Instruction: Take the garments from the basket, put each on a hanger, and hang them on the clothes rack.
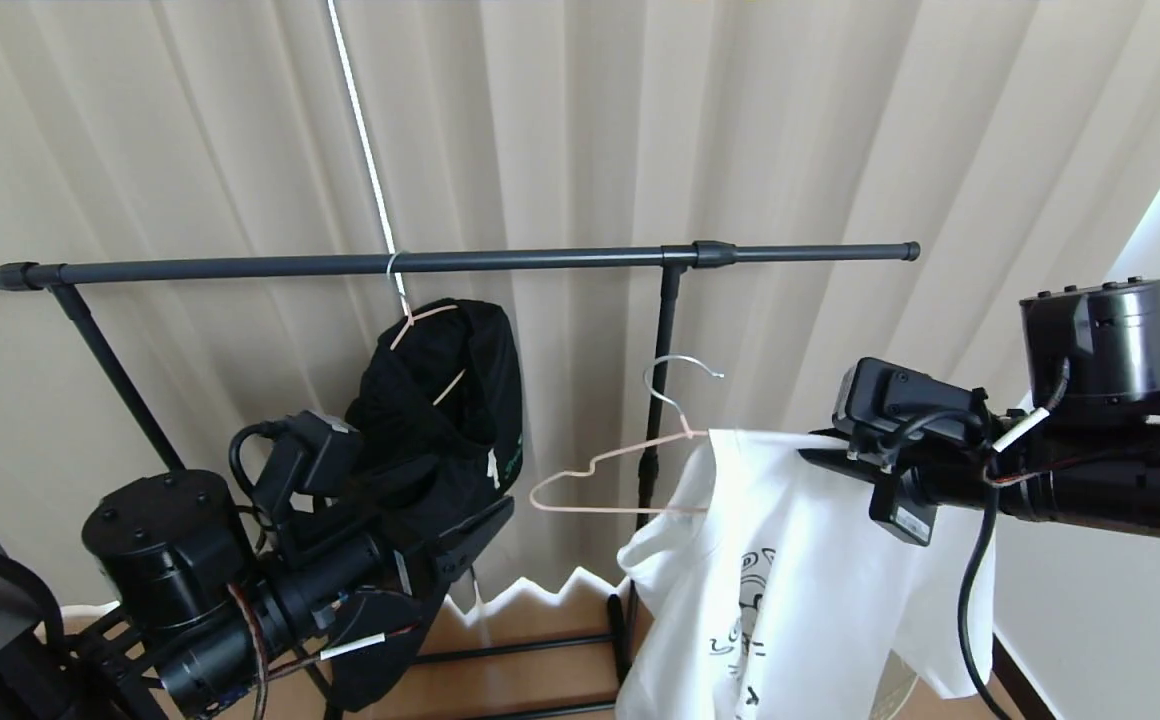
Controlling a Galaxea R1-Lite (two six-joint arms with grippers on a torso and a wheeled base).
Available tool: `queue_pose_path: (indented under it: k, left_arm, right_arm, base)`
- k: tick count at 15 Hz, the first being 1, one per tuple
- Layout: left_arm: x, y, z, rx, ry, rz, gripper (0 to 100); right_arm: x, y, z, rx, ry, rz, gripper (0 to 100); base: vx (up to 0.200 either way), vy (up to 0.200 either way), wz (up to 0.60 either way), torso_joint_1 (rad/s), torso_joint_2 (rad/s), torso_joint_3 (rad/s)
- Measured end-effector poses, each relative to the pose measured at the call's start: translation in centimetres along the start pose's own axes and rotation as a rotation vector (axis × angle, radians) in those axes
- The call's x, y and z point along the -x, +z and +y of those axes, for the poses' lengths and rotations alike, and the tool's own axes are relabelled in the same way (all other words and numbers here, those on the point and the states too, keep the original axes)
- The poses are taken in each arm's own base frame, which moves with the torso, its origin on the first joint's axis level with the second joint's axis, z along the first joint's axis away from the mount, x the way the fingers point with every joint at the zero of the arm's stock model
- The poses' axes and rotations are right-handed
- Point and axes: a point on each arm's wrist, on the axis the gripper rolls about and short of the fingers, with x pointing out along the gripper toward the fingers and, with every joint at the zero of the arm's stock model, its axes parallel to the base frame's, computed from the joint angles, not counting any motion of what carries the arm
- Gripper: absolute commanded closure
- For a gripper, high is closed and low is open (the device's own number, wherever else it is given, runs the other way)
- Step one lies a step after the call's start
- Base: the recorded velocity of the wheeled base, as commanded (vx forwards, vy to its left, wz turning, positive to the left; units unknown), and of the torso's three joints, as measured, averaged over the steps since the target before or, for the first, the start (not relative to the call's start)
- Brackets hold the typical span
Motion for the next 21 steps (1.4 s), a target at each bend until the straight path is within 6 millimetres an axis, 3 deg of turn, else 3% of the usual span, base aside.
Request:
queue_pose_path:
  k: [6,11,14,18,21]
  left_arm:
    - [-2.2,-2.2,-1.2,0.114,0.114,0.330,0]
    - [-6.0,-1.0,-4.1,0.189,0.187,0.492,0]
    - [-8.7,-0.8,-6.0,0.172,0.250,0.469,0]
    - [-11.7,-2.3,-8.0,0.117,0.334,0.443,0]
    - [-12.8,-3.5,-8.8,0.106,0.330,0.433,0]
  right_arm:
    - [-0.5,-1.7,2.6,0.037,-0.312,-0.152,100]
    - [-1.8,-2.7,3.6,0.037,-0.310,-0.154,100]
    - [-1.8,-2.5,3.7,0.034,-0.304,-0.163,100]
    - [-1.3,-1.8,3.9,0.028,-0.305,-0.195,100]
    - [-0.8,-1.4,4.1,0.033,-0.307,-0.215,100]
  base:
    - [0.000,0.000,0.00,0.000,0.00,0.000]
    - [0.000,0.000,0.00,0.000,0.00,0.000]
    - [0.000,0.000,0.00,0.000,0.00,0.000]
    - [0.000,0.000,0.00,0.000,0.00,0.000]
    - [0.000,0.000,0.00,0.000,0.00,0.000]
